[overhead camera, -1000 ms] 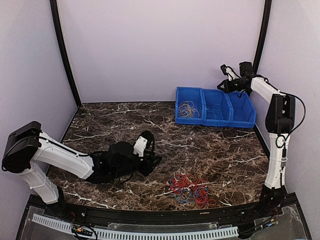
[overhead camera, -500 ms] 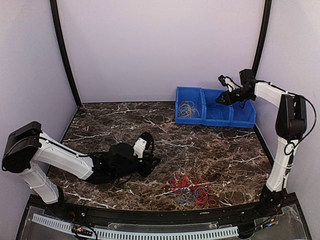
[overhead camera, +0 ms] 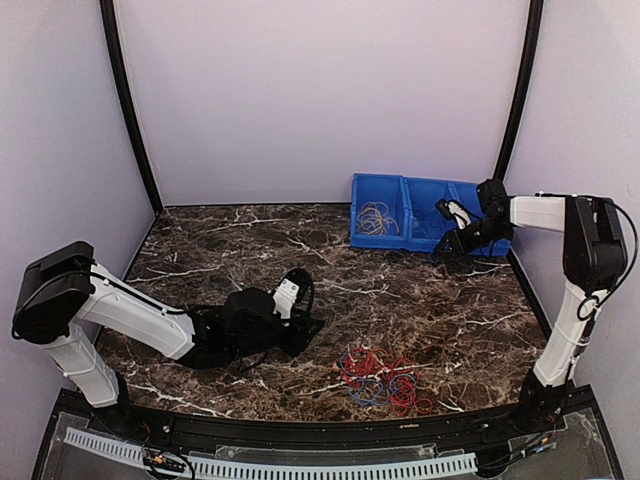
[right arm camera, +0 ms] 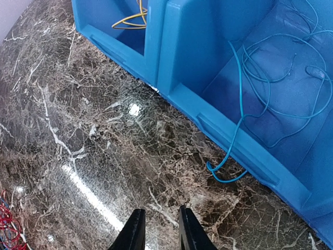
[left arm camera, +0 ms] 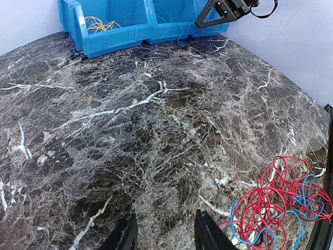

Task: Untangle the cables

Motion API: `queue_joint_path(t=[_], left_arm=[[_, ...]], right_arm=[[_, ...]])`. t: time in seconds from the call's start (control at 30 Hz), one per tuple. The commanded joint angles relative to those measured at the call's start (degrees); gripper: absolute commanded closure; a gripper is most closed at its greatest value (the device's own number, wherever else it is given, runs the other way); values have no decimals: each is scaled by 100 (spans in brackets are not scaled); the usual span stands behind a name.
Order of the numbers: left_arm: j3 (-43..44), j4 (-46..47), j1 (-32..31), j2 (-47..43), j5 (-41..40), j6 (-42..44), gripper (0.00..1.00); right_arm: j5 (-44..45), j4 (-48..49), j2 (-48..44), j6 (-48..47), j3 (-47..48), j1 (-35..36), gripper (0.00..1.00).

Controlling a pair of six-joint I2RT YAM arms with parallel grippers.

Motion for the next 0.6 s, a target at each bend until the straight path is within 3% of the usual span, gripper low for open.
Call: queue_joint_path(t=[0.0, 0.23, 0.57], left_arm=[[89, 110, -20, -38, 64, -5, 60], [64, 113, -26, -44, 51, -108, 60], [-14, 174, -28, -59, 9, -117, 60]], right_arm=[[408, 675, -13, 310, -86, 138, 75], [900, 513, 479, 753, 535, 179, 75], [1067, 417, 732, 909, 718, 199, 74]])
